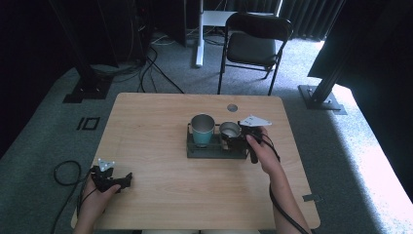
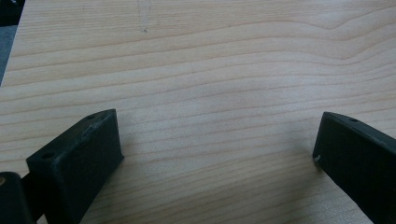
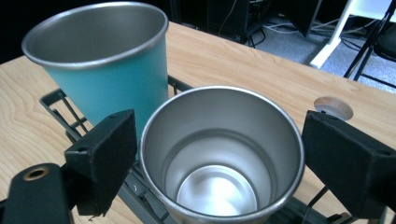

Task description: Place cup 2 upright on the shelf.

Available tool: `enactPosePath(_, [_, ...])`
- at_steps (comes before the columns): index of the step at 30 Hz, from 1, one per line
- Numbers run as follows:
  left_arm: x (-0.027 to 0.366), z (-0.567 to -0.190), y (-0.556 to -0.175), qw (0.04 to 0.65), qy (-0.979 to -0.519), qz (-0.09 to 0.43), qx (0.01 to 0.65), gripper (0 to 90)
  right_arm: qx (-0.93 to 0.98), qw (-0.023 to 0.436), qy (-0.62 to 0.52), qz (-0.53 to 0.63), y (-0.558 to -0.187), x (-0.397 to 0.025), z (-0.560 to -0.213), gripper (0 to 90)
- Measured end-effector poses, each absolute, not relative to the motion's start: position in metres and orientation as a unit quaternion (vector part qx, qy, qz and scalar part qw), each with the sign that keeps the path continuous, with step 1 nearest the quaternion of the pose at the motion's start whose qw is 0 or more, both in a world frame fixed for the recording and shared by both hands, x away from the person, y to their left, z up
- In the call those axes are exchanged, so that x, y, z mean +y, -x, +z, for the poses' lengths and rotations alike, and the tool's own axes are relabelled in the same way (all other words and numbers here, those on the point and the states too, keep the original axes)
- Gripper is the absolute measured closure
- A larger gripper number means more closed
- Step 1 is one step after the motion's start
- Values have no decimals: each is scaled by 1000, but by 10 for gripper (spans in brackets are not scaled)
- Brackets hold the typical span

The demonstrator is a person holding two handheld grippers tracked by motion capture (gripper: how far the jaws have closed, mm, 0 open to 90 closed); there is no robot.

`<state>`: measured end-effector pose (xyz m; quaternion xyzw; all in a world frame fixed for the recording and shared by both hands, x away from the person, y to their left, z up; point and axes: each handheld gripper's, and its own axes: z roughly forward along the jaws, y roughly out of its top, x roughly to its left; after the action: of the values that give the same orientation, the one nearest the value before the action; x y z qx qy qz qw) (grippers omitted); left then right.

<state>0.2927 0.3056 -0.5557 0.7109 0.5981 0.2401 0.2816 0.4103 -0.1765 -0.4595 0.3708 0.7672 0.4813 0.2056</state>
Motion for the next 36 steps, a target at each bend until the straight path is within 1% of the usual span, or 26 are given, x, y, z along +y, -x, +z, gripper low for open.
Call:
enactPosePath(16, [306,-556,-293,282,-711,240,598,16,757,217,-369,494,-397,-191,-446,113])
enactPosePath(36, [306,-556,-293,282,-711,240,598,16,750,231,-393,480,-381,-227,-455,113])
